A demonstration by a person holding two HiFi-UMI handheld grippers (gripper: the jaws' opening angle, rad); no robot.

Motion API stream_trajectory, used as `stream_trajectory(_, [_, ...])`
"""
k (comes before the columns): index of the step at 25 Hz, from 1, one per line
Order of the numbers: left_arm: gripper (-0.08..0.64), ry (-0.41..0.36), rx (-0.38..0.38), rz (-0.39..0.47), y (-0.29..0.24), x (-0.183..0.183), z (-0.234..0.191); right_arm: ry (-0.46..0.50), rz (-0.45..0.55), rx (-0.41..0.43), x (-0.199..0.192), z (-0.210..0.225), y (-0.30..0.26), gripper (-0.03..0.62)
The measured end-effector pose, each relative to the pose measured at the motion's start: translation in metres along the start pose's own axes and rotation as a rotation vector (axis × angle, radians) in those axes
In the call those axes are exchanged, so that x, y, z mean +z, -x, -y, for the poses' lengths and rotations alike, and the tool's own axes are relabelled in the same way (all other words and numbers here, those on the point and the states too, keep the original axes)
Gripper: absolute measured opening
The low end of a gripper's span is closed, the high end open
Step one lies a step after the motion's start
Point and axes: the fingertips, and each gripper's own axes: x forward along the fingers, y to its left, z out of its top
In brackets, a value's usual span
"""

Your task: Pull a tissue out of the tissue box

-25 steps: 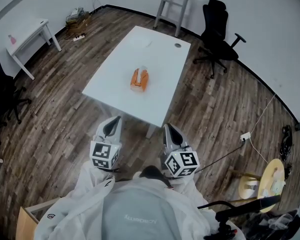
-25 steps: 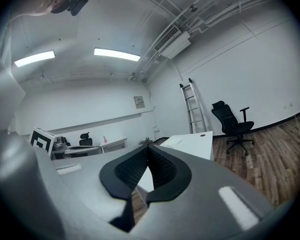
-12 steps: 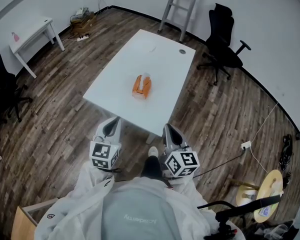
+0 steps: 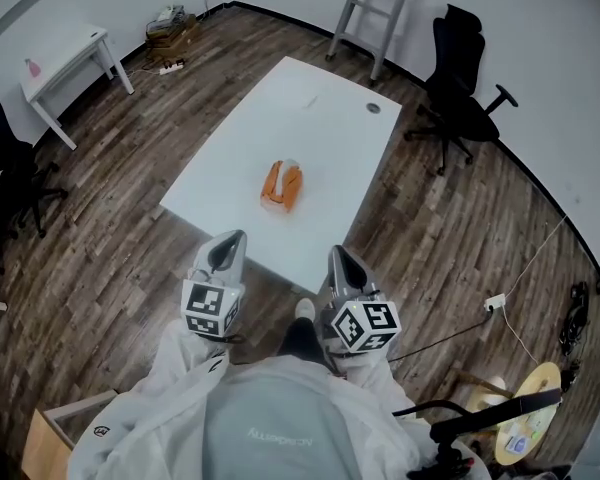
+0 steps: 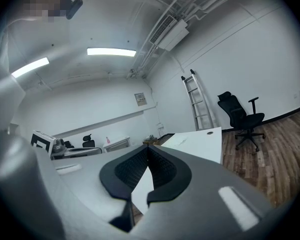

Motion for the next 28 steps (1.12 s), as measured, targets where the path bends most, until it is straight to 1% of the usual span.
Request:
stream_trajectory(5, [0.0,-0.008,0.021,-0.03,-0.021,0.0,-0.007,-0.024,-0.005,0.03,0.008,0.013,-0.023,0.002])
stream_trajectory(17, [0.0,-0.024,0.055,-0.061,-0.073,0.015,-0.013,-0.059,-0.025,0.075,0.03,0.051,-0.065,0.001])
stream_trajectory(22, [0.0,-0.033,0.086,-0.056,-0.091,0.023,-0.019,-0.058,-0.026,0.103,0.041,0.063,-0.082,0.001])
stream_trajectory(26, [0.0,-0.027,0.108,-0.046,-0.104,0.036,-0.02,-0.055,-0.034,0.13,0.048,0.071,-0.096,0.001])
stream_trajectory(28, [0.0,-0.024,0.123,-0.047,-0.108,0.036,-0.021,-0.05,-0.037,0.144,0.052,0.074,-0.102,0.001])
